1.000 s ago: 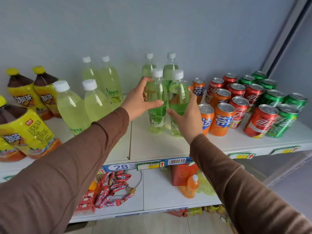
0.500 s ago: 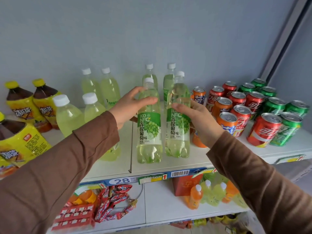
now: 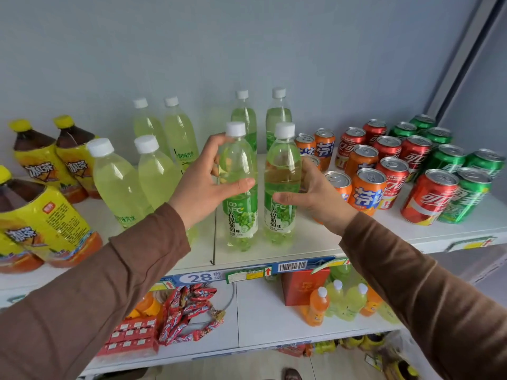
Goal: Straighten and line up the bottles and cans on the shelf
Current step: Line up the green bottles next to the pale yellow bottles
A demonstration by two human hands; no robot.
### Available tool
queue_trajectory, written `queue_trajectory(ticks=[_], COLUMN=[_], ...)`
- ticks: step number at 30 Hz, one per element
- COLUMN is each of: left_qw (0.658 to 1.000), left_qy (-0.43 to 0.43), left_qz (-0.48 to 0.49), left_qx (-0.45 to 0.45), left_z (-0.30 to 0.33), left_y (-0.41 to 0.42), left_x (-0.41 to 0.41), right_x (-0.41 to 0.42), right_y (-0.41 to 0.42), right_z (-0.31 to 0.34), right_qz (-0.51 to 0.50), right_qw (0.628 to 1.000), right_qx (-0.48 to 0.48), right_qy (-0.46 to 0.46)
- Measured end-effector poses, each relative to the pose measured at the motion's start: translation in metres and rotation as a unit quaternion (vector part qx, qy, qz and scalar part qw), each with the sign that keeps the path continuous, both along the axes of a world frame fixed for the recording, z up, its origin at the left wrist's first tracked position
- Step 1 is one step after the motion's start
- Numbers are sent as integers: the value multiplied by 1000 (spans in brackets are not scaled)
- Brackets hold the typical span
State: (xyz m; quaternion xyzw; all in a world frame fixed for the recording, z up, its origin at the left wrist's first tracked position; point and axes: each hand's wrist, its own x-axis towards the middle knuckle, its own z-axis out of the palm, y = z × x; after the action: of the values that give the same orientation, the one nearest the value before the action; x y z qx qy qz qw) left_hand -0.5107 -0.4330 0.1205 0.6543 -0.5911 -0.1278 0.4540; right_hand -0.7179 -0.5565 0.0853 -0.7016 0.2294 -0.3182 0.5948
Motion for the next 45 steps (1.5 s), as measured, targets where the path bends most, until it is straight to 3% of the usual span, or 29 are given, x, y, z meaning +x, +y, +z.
queue_trajectory(ticks=[12,23,29,34,39,45], left_qw=[1000,987,938,895,888,862], left_qy=[0,-3,-152,-302,-310,-322], left_qz=[-8,-35,-40,-8,-22,-5], left_qx=[2,155,310,328,338,392], left_z=[-5,14,58,118,149,122], left_y=[19,22,21,-7,-64,-137], left_x=[-1,10,37,57,59,76], right_x=[18,15,2,1,17,30], right_y=[8,2,-22,-55,-93,-139], right_z=[-6,2,29,66,82,86], right_qz=[44,90,107,51,-19,-87], right_qw=[998,989,956,933,913,882], right_qx=[-30,-54,-146,-215,-261,-274], right_qy=[19,105,231,284,314,373])
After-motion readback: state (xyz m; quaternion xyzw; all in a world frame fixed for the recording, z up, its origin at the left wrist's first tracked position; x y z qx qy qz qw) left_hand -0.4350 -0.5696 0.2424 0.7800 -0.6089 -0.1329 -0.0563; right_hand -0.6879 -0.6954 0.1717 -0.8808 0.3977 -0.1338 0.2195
